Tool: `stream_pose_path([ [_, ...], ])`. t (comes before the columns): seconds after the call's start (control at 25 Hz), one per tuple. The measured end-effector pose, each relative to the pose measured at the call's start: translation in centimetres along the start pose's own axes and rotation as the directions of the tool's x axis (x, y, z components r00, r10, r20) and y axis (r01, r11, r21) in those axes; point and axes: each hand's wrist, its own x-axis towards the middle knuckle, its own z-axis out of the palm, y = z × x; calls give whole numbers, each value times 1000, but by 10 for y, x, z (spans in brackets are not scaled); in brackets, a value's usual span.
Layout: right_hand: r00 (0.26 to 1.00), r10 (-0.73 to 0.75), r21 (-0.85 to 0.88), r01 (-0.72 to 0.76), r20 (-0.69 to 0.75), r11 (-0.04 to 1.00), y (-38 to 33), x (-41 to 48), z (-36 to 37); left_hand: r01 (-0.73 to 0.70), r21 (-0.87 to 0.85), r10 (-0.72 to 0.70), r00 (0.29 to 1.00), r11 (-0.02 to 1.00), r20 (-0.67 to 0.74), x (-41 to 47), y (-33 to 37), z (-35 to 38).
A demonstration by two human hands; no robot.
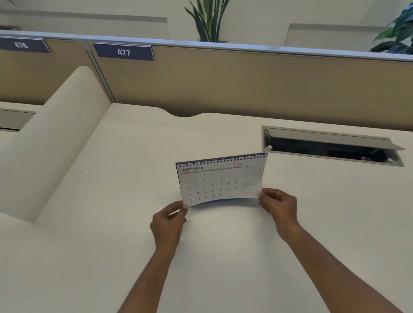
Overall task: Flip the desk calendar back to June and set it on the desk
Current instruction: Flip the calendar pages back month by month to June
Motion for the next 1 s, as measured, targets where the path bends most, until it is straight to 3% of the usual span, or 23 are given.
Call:
stream_pose_path([
  [0.24,998,13,6,-14,60,1000,-5,-7,-5,-116,104,117,993,988,3,-12,13,-2],
  [0.8,988,-104,-65,112,110,992,-17,-24,-26,-80,63,77,996,995,49,-23,25,-21],
  [1.0,993,-46,-10,48,110,999,-20,-28,-28,-144,61,141,988,988,59,-29,23,-24],
])
